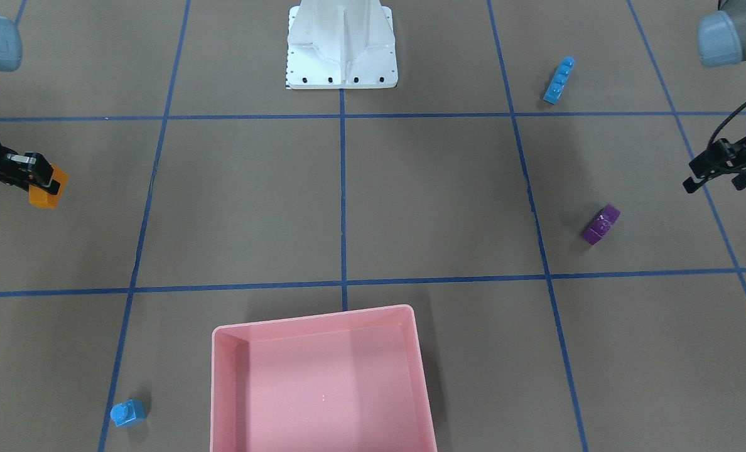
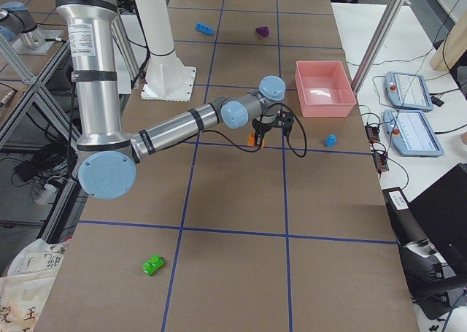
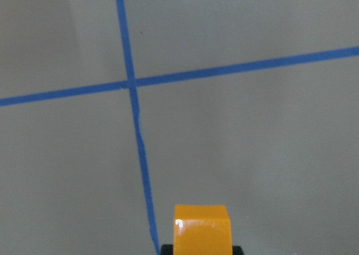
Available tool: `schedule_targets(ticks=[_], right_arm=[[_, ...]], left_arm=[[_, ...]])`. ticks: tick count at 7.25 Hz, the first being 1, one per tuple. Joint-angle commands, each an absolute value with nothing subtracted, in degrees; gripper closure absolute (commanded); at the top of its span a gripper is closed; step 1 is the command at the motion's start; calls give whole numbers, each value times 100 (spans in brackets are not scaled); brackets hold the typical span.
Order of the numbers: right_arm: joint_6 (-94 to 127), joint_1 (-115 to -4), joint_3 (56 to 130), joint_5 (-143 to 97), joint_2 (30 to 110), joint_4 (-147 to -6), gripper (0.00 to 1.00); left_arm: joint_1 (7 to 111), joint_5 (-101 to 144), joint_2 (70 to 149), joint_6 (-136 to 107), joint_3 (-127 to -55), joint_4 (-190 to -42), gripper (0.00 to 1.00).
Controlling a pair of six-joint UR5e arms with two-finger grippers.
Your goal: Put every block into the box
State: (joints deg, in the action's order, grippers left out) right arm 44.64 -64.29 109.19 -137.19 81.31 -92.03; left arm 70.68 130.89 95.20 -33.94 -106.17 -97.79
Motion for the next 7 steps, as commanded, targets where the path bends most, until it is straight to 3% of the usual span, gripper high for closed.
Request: schedule_targets(ticks=[1,4,5,7], right_arm=[[4561,-6601,10864,-13773,6582,-10873,100],[5604,-6548,9306,-13825,4569,-11312,100],[5825,-6470,8420,-13816,3953,-10929,100],[6641,-6224,7021,-13720,3518,-9141,100]], left_arm=[[6524,12771,9518,-2517,-10626,-9984,3],[5471,11808,9562,-2557,-10591,-10336,1],[5258,11612,9571,-2549,-10556,-10353,1],[5256,11584,9615,-2470,-10355,-10371,1]])
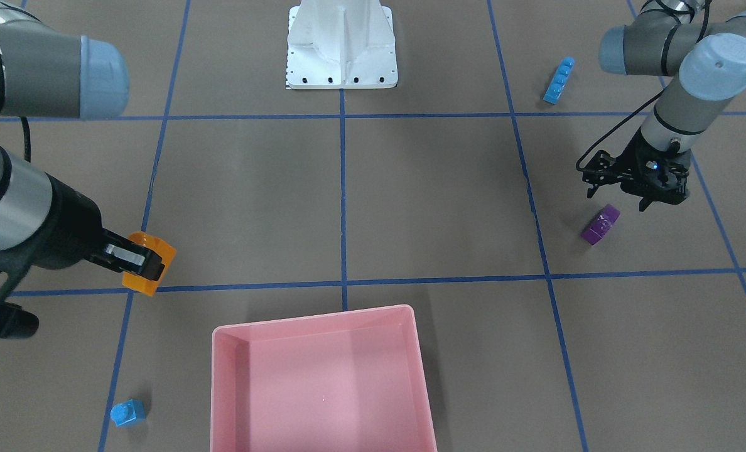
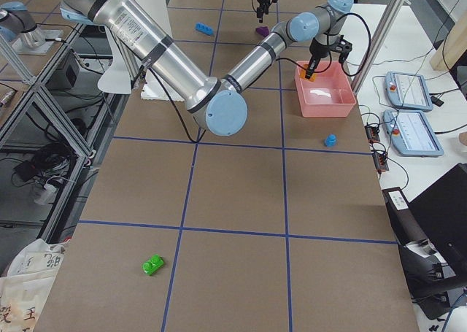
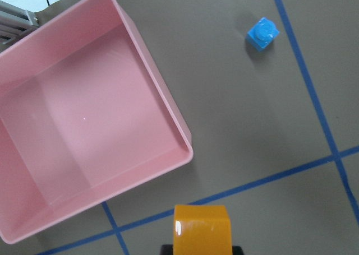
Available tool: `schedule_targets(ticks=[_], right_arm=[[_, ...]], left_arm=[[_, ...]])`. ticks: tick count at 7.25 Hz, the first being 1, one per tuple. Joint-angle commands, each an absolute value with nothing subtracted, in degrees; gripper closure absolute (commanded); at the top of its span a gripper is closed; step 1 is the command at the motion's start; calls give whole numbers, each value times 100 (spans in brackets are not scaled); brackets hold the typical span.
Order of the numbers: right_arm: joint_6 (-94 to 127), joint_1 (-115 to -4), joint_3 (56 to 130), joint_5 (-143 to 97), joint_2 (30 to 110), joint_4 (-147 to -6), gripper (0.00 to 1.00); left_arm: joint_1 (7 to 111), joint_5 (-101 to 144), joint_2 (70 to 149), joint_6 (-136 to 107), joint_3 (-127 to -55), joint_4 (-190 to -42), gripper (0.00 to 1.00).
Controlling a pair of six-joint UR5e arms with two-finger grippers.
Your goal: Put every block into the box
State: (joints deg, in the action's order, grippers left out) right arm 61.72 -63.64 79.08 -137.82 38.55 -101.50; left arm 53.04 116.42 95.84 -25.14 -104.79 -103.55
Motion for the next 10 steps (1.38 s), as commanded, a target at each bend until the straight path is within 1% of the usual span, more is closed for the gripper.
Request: schedule_targets(ticks=[1,2,3,4,7,9,10], right_arm=[[6836,-6023,6544,-13415,3316,-8566,100],[6873,-5838,6095,-12934,3035,-8091,100],[6873,-5705,5343,-12676,2745,-7312,100],[6873,-5513,4804,-12326,2577,-6721,100],[6873,-5047,4159,-11071,2216,-6171,100],[6882,-4975,4113,-10934,2215,-5847,99],[6882,-4975,4113,-10803,2215,-5836,26]], left_arm=[[5256,11593,9615,-2304,-10171,-10510,1],[5247,11610,9607,-2285,-9943,-10790,1],[5247,11628,9606,-2294,-9810,-10932,1],[5247,11619,9624,-2294,-9704,-10942,1],[5238,11663,9729,-2364,-9615,-10942,1],[5230,11663,9729,-2355,-9572,-10942,1],[5221,11654,9817,-2364,-9484,-10968,1]])
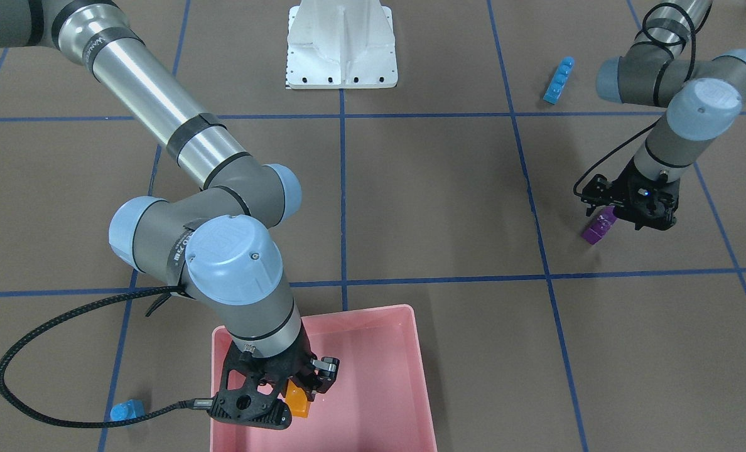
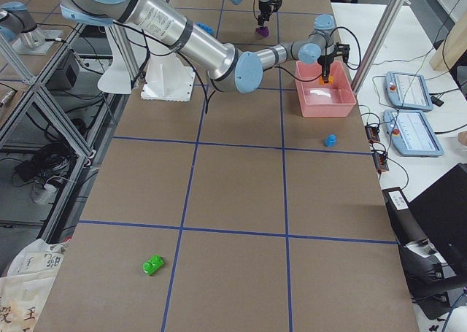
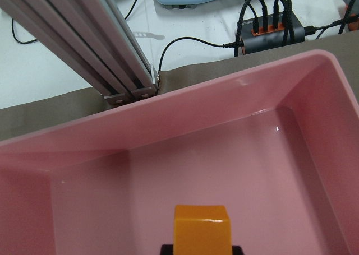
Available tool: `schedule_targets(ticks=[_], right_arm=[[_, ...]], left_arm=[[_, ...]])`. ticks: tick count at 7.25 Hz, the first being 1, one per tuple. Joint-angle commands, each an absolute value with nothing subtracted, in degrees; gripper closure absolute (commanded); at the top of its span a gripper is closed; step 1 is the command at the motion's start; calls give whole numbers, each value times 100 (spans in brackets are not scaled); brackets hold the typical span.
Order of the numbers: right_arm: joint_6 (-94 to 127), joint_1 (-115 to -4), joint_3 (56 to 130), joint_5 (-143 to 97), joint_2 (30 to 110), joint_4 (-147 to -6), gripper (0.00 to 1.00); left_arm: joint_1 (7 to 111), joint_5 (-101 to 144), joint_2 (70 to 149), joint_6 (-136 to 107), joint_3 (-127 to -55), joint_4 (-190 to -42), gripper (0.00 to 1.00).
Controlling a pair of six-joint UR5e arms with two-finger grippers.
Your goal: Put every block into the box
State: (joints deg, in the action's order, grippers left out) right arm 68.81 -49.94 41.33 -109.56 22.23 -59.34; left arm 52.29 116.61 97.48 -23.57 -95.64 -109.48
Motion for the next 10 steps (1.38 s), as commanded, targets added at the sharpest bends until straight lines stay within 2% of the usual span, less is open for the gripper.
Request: schedule_targets(ticks=[1,2,4,6,7,8,9,10], right_arm=[[6882,-4983,4113,-10793,2197,-5845,1],[6830,-5105,4113,-10897,2136,-5871,1],[6549,-5798,4383,-12168,2144,-6403,1],[5744,-6080,5243,-12417,2153,-8077,1],[5261,-6334,5717,-12715,2214,-8973,1],[4603,-6450,6470,-12761,2589,-9887,1],[3822,-6695,6956,-12779,3141,-10114,1],[3388,-6889,7100,-12805,3529,-10099,1]], left_arm=[[5221,11654,9887,-2356,-9335,-10977,1],[5203,11654,9983,-2364,-9247,-10986,2],[5133,11654,9984,-2364,-9220,-10986,16],[5063,11663,9984,-2382,-9237,-10986,48],[5071,11663,9976,-2538,-9298,-10978,70],[5071,11663,9949,-2584,-9308,-10978,100],[5080,11672,9914,-2619,-9386,-10978,100],[5132,12055,9801,-2628,-9717,-10856,100]])
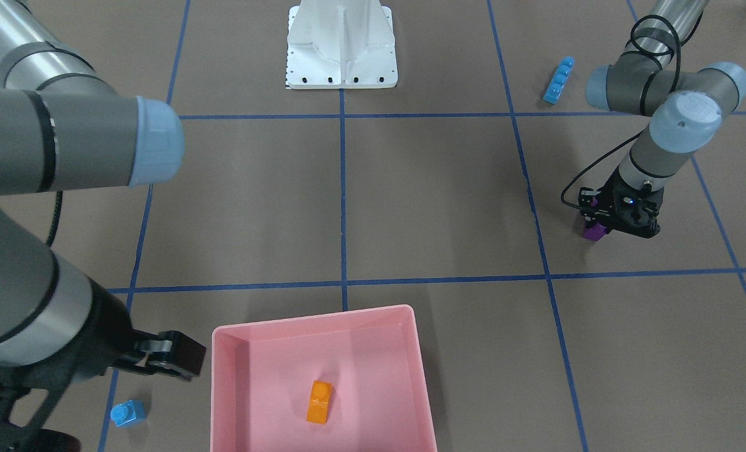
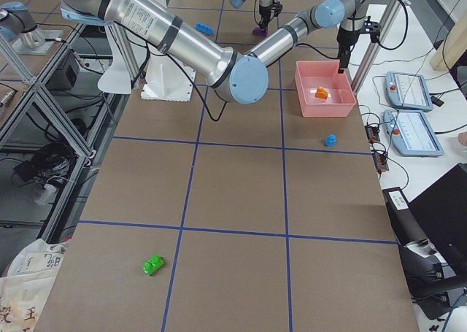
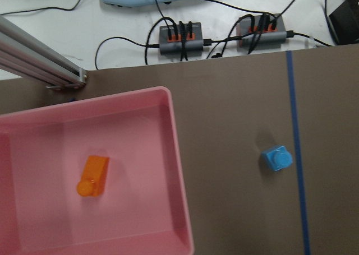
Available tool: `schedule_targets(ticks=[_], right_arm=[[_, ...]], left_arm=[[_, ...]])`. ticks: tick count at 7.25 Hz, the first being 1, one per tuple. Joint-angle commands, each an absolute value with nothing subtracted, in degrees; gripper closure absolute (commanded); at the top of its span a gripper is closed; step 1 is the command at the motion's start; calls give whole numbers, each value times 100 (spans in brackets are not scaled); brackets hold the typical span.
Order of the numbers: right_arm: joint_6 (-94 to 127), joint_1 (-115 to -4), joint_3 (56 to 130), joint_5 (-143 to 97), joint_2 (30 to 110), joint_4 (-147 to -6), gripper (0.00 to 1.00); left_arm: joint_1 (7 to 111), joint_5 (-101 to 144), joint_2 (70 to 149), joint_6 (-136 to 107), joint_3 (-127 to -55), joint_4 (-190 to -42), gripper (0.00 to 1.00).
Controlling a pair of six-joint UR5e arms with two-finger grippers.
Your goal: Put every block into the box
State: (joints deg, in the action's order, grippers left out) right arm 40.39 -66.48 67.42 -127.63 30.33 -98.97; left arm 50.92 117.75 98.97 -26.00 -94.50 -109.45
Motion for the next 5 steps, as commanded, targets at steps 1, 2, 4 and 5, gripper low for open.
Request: schedule_targets(ticks=[1,2,4,5], right_arm=[[2931,-6891,7128,-12753,3890,-9968,1],[2892,-6856,7093,-12727,4146,-9610,1],[3162,-6489,6831,-12500,4499,-8365,1],[3669,-6182,6429,-12089,4500,-7584,1]], left_arm=[[5411,12537,9809,-2619,-9947,-10533,100],[5692,12838,9983,-2593,-10271,-9851,100],[6106,12902,11163,-2575,-10643,-8052,100],[6256,12902,11815,-2619,-10652,-7398,100]])
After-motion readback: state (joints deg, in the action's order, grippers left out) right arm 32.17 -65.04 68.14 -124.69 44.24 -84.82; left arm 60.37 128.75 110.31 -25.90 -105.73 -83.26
